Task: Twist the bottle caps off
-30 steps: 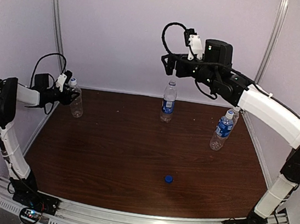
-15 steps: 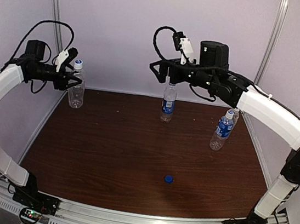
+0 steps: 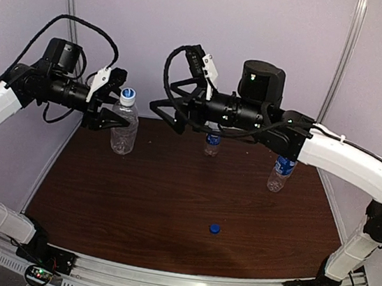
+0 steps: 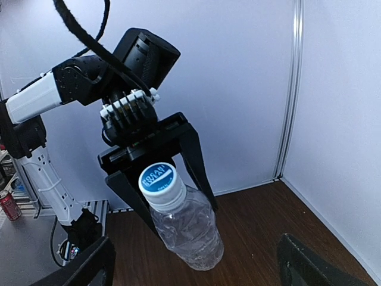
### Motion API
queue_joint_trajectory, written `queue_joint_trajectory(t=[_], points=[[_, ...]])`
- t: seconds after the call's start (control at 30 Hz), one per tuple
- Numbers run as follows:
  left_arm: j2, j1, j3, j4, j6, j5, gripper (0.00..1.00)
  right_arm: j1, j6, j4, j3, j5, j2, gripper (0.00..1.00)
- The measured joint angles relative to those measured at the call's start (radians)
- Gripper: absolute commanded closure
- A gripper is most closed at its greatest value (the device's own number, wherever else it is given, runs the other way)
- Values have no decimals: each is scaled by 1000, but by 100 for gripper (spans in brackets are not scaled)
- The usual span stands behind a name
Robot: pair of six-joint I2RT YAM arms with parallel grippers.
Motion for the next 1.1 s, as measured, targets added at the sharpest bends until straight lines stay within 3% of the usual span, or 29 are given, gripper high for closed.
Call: queue_joint_trajectory(t=[0.13, 0.43, 0.63, 0.77, 0.83, 0.87, 0.9, 0.93, 0.97, 1.0, 1.03, 1.1], points=[[33, -43, -22, 40, -49, -11, 47, 26, -43, 47, -26, -2, 6, 12], [58, -69, -54, 102, -124, -17, 47, 50, -108, 86, 20, -6, 83, 42], [58, -75, -61, 122, -142, -17, 48, 51, -117, 84, 46, -10, 139, 46], [58, -76, -69, 124, -145, -17, 48, 51, -108, 88, 84, -4, 172, 65], [58, -76, -71, 123, -143, -15, 48, 51, -101, 89, 87, 4, 175, 82], [57, -76, -71, 122, -151, -15, 48, 50, -103, 90, 87, 5, 175, 95], [57, -76, -73, 124, -157, -14, 48, 49, -109, 87, 89, 7, 175, 100], [57, -76, -74, 122, -164, -13, 43, 49, -117, 84, 89, 11, 175, 100], [56, -76, -77, 122, -171, -12, 30, 49, -123, 80, 89, 12, 175, 100], [56, -76, -80, 125, -176, -13, 10, 48, -122, 76, 89, 14, 175, 100], [55, -76, -86, 133, -180, -14, 4, 49, -121, 71, 89, 20, 175, 100], [42, -77, -113, 166, -202, -32, 3, 47, -104, 65, 89, 21, 175, 100]])
